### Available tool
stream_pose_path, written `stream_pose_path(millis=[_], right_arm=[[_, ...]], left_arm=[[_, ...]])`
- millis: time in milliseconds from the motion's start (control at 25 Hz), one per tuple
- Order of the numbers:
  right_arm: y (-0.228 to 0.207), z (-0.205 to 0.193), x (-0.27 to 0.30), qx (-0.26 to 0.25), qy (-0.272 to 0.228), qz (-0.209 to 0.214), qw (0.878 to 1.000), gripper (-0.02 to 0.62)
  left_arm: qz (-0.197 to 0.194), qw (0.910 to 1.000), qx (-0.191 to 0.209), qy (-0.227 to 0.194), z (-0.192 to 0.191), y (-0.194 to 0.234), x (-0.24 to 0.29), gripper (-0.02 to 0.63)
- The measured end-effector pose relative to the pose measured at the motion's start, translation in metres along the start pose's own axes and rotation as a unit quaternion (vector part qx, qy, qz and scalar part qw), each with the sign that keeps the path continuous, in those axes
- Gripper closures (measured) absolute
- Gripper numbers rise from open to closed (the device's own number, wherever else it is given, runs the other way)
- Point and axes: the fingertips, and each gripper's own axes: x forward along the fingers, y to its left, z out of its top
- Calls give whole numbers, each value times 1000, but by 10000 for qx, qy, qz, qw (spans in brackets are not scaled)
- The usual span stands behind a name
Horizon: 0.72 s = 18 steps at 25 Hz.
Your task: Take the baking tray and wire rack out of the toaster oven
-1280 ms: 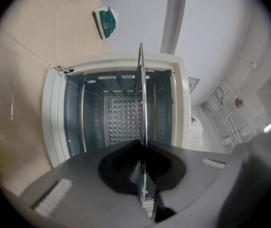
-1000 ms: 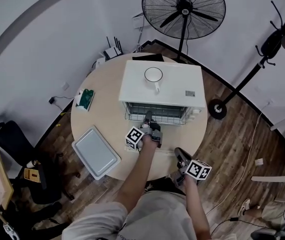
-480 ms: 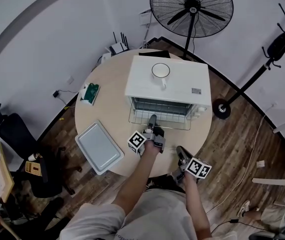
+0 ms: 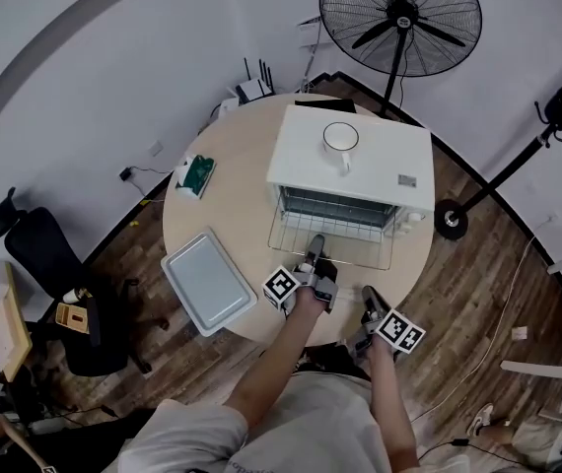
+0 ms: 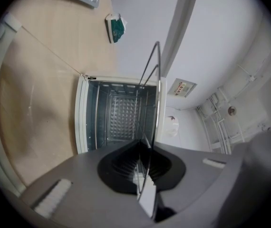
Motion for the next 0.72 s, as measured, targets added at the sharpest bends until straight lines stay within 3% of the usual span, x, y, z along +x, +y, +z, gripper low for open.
stream_pose_path(millis=[280,520,720], right_arm=[[-10,0,-8,97,-279,-202,9994,557],[-11,-9,-14,147,-292,-219,9992,557],[-13,-17,-21,179,-289,-251,9991,557]], left_arm=[[-44,9995,-295,-69,-4,1,-28,546],[-90,9996,-263,56,-10,0,-50,548],[-351,9987,-345,141,-18,-19,-63,548]])
